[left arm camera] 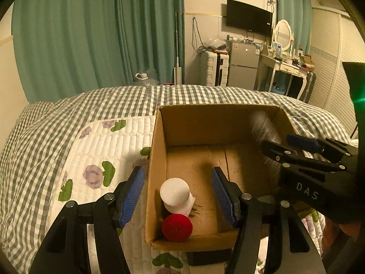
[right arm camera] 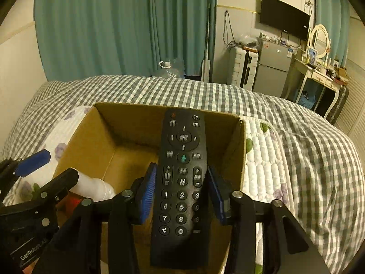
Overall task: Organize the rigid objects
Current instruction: 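Place the white bottle into the box with the left gripper while the right places the remote, then grasp the pink rose card box with the right gripper while the left grasps the white soap bar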
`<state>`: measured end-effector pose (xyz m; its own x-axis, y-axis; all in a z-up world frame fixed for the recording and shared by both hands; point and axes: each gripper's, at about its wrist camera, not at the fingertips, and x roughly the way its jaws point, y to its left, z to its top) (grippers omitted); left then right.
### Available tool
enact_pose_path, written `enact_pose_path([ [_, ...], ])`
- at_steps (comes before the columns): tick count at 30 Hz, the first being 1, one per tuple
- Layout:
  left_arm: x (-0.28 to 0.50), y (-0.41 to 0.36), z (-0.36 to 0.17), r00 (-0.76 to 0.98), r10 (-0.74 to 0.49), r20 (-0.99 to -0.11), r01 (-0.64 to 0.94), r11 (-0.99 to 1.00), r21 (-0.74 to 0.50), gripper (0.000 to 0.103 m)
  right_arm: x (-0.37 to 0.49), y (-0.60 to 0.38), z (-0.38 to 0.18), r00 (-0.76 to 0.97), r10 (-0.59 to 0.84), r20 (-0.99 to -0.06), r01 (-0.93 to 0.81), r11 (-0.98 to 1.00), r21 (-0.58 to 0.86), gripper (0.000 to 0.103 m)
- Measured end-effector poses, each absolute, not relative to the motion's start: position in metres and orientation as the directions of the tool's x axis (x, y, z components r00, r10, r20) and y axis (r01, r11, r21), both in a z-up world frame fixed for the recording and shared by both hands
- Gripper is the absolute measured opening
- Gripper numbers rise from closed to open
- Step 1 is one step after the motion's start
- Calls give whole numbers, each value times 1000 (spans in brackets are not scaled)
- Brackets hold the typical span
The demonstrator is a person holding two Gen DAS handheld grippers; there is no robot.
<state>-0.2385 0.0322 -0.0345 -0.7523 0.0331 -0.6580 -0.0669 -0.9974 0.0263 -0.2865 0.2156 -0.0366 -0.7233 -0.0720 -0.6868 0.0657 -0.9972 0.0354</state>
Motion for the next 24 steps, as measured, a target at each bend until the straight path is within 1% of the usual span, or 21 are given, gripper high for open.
enact_pose_path([
  [1,-234,32,-33,-753,40,-657,-71,-997,21,65,-284,216,-34,-729,-72,-680,64,-997,36,63],
  [2,-231,31,-31,-753,43,-656,-74,-997,19,67,-279,216,-29,-738,-67,-671,60,-998,33,64],
  [10,-186,25,6,-779,50,-625,-82,-996,22,74,-234,222,17,-772,-10,-635,25,-1000,-15,66],
  [12,-170,25,17,-789,47,-613,-83,-996,31,81,-215,223,30,-776,2,-630,18,-1000,-25,70],
  [13,-164,26,21,-792,41,-609,-79,-996,35,88,-207,224,35,-777,2,-629,17,-1000,-25,70],
  [14,-154,25,26,-798,39,-602,-76,-996,36,92,-198,224,39,-777,0,-629,19,-1000,-24,70],
  [17,-134,22,33,-803,55,-594,-85,-996,23,93,-173,221,48,-775,3,-633,29,-999,-40,72],
  [18,-129,22,35,-802,56,-594,-85,-996,21,93,-165,219,50,-777,8,-630,29,-998,-48,77],
  [19,-125,21,35,-802,54,-595,-83,-996,21,96,-155,218,52,-779,12,-627,28,-998,-54,84],
  [20,-121,20,33,-800,48,-598,-77,-997,22,100,-149,217,52,-779,14,-626,29,-998,-58,87],
  [21,-116,19,31,-798,46,-602,-75,-997,23,101,-142,217,52,-780,16,-625,29,-998,-61,93],
  [24,-104,19,19,-788,48,-613,-77,-997,21,101,-120,214,44,-779,14,-627,38,-997,-69,98],
])
